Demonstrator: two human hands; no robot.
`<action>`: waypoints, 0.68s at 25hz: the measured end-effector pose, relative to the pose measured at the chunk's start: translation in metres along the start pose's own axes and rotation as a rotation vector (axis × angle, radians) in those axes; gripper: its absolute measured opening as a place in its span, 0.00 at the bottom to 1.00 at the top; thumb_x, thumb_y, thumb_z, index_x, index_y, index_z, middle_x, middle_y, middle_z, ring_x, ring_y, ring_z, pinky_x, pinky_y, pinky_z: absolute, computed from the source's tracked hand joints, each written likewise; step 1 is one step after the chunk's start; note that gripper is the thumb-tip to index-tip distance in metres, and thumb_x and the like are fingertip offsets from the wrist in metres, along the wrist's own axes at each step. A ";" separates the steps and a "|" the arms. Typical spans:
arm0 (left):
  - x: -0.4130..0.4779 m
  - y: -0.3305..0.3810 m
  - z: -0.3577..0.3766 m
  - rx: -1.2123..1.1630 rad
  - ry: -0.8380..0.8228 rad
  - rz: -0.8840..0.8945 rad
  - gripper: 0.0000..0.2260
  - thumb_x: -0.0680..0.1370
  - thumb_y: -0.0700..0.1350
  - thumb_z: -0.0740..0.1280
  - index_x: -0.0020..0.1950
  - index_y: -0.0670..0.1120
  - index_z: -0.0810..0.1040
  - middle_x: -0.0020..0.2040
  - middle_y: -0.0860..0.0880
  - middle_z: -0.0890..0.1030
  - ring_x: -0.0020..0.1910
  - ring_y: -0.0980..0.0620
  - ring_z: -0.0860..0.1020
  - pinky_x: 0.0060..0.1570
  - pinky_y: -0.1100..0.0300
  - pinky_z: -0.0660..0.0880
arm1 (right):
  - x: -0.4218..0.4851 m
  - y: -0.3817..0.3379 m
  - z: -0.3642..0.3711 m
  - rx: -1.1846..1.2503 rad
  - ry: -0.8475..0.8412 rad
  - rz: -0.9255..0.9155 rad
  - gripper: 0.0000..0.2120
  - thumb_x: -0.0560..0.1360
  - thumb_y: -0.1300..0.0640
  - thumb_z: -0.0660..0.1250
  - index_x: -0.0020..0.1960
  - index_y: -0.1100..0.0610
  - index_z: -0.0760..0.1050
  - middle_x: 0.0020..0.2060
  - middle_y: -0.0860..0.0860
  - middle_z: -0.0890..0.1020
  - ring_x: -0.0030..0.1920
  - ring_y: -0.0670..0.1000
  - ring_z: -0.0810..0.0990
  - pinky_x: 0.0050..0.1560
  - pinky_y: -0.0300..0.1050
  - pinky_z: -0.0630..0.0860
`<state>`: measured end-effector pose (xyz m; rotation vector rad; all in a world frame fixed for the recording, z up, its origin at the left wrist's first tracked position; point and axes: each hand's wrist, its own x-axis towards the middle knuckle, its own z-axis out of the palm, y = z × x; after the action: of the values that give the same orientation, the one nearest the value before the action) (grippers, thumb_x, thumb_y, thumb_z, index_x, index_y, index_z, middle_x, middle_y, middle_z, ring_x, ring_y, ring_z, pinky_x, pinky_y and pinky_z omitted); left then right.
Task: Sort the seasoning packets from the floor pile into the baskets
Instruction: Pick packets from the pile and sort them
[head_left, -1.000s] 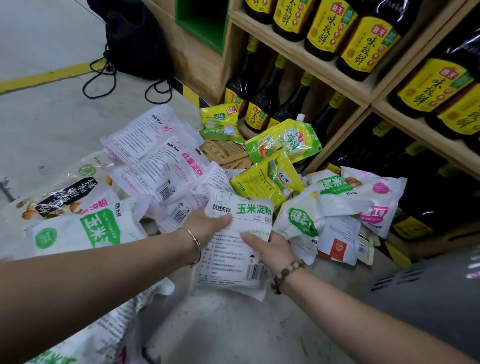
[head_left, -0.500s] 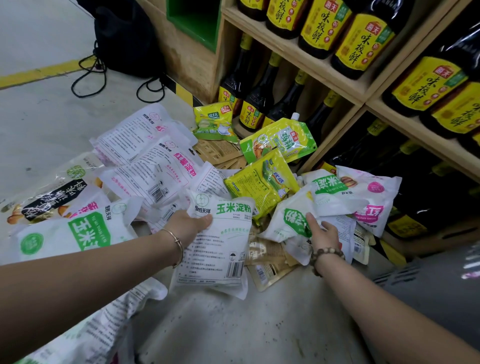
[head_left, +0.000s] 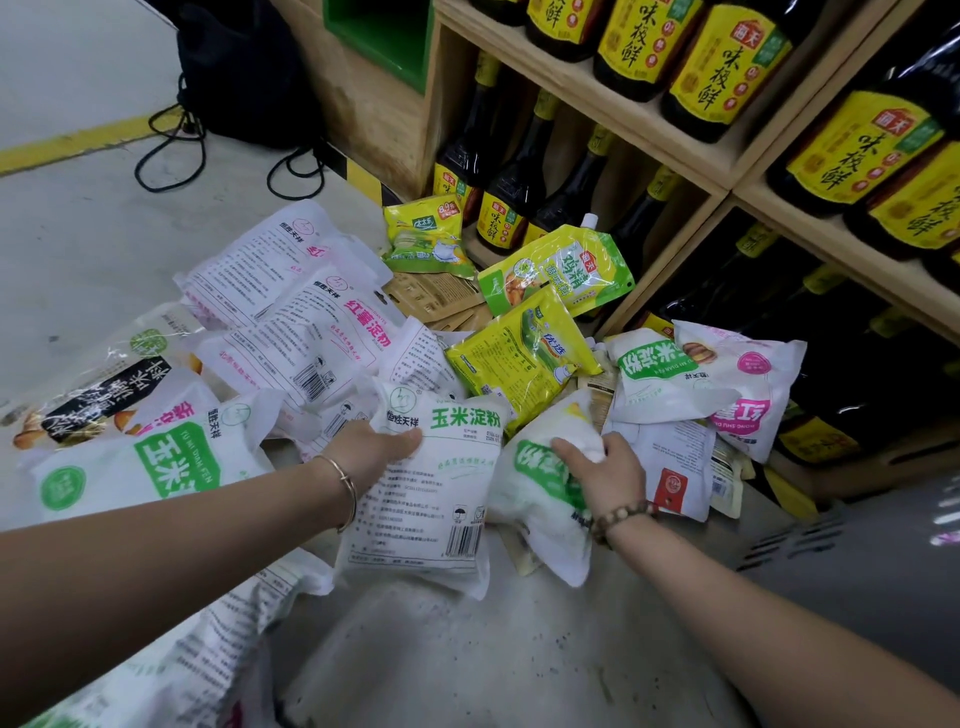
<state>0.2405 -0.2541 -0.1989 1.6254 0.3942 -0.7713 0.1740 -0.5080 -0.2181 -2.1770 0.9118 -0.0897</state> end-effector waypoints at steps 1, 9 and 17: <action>0.001 0.000 -0.002 -0.013 -0.035 -0.008 0.13 0.73 0.44 0.71 0.52 0.37 0.78 0.44 0.40 0.84 0.43 0.41 0.82 0.49 0.50 0.78 | -0.004 0.000 0.004 0.034 -0.037 -0.041 0.15 0.70 0.44 0.71 0.36 0.53 0.70 0.31 0.47 0.74 0.32 0.46 0.71 0.30 0.39 0.65; 0.011 -0.017 -0.008 0.141 -0.279 -0.111 0.06 0.75 0.41 0.69 0.48 0.39 0.79 0.42 0.41 0.84 0.41 0.42 0.83 0.48 0.49 0.78 | -0.013 0.018 0.008 0.132 -0.798 0.328 0.15 0.72 0.47 0.70 0.55 0.52 0.75 0.53 0.58 0.80 0.53 0.59 0.80 0.54 0.57 0.78; 0.018 -0.045 -0.008 0.386 -0.461 -0.148 0.09 0.70 0.38 0.74 0.48 0.42 0.81 0.47 0.44 0.84 0.50 0.45 0.82 0.56 0.51 0.76 | -0.029 0.018 0.018 0.207 -0.814 0.546 0.24 0.76 0.39 0.58 0.60 0.57 0.73 0.57 0.60 0.78 0.54 0.60 0.79 0.53 0.53 0.78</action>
<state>0.2267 -0.2397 -0.2435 1.7150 0.0317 -1.3642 0.1472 -0.4867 -0.2368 -1.4816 0.9039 0.8595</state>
